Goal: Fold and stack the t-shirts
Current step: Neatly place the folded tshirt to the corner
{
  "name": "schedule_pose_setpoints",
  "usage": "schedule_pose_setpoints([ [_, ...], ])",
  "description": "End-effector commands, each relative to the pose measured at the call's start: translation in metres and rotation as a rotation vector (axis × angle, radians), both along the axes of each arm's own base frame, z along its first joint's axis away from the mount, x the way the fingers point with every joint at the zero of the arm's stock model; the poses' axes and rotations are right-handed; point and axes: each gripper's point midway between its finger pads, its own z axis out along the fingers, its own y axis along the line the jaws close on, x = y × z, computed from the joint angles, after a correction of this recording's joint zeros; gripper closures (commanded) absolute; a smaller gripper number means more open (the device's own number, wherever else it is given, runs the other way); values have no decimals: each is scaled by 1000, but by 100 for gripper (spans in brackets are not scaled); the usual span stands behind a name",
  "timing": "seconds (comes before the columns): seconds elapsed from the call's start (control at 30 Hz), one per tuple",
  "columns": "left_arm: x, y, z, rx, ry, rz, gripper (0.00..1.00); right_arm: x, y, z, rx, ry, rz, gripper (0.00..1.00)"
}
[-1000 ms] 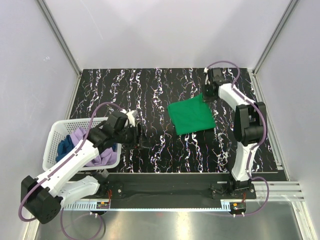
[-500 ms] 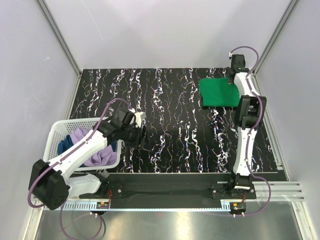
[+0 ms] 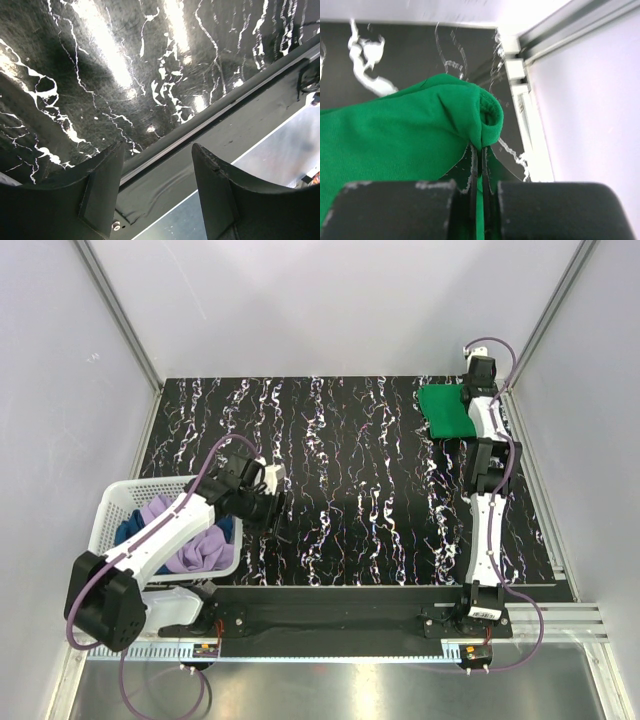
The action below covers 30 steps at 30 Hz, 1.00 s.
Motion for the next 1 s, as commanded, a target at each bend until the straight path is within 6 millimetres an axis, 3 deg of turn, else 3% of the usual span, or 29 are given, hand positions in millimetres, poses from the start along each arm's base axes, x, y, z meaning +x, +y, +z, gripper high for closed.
schedule_pose_setpoints([
  [0.0, 10, -5, 14, -16, -49, -40, 39, 21, -18, 55, -101, -179, -41, 100],
  [0.37, 7, 1, 11, 4, -34, -11, 39, 19, -50, 42, -86, -237, -121, 100],
  [0.53, 5, 5, 11, 7, -31, 11, 39, 25, -47, 36, -74, -253, -77, 100],
  [0.67, 1, 8, 12, 14, -27, 22, 38, 32, -49, 44, -64, -312, -62, 100],
  [0.73, -2, 9, 13, 16, -25, 26, 38, 35, -46, 51, -54, -328, -44, 88],
  [0.77, -2, 9, 14, 13, -26, 32, 38, 36, -45, 54, -39, -338, -43, 72],
  [0.8, -3, 10, 16, 8, -31, 36, 38, 35, -46, 59, -38, -350, -64, 30],
  [0.83, -3, 9, 18, 3, -32, 37, 38, 33, -49, 71, -41, -368, -87, 18],
  [0.9, -3, 7, 21, -14, -32, 44, 38, 22, -56, 86, -38, -363, -160, 7],
  [0.93, -2, 6, 23, -21, -42, 48, 38, 17, -56, 112, -32, -384, -178, 6],
  [0.97, -1, 5, 26, -29, -43, 54, 38, 11, -50, 120, -24, -361, -197, 5],
])
